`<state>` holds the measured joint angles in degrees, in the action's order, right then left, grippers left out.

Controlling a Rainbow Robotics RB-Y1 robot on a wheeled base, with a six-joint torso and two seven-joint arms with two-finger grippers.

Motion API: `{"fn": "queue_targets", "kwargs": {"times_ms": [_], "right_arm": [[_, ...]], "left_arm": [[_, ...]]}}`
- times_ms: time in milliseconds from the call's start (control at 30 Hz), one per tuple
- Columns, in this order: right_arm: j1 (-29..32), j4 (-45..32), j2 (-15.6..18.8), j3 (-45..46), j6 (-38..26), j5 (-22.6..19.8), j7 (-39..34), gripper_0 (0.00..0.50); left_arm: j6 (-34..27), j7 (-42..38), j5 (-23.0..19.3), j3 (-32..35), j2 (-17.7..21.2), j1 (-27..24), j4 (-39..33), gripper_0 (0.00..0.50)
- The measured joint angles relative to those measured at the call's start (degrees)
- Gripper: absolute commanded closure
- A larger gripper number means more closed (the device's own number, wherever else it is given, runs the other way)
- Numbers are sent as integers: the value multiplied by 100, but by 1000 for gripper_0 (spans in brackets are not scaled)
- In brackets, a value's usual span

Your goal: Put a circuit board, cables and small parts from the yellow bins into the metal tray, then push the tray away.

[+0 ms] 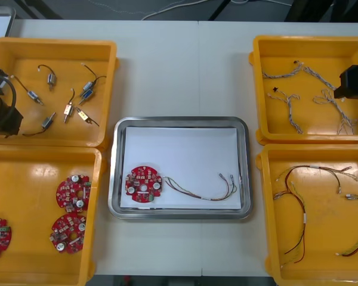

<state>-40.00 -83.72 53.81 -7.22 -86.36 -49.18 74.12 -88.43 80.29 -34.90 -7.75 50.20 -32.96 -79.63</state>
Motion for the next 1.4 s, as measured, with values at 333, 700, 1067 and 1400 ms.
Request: {"fn": "queue_targets", "kwargs": {"times_ms": [333,700,1067,1400], "right_arm": [[-57,776,0,-11,654,-9,1222,0],[-73,1696,-1,-22,1319,-133,2248,0],[-567,2838,-67,-469,1808,-205,2979,0],[-708,3026,-354,-609,1834,-213,2980,0]], "left_arm": [[0,0,76,-1,-1,0,54,327],[0,0,71,-1,-1,0,54,500],[12,0,-3,-1,-11,-10,22,500],[92,0,-10,-1,-145,-190,21,500]]}}
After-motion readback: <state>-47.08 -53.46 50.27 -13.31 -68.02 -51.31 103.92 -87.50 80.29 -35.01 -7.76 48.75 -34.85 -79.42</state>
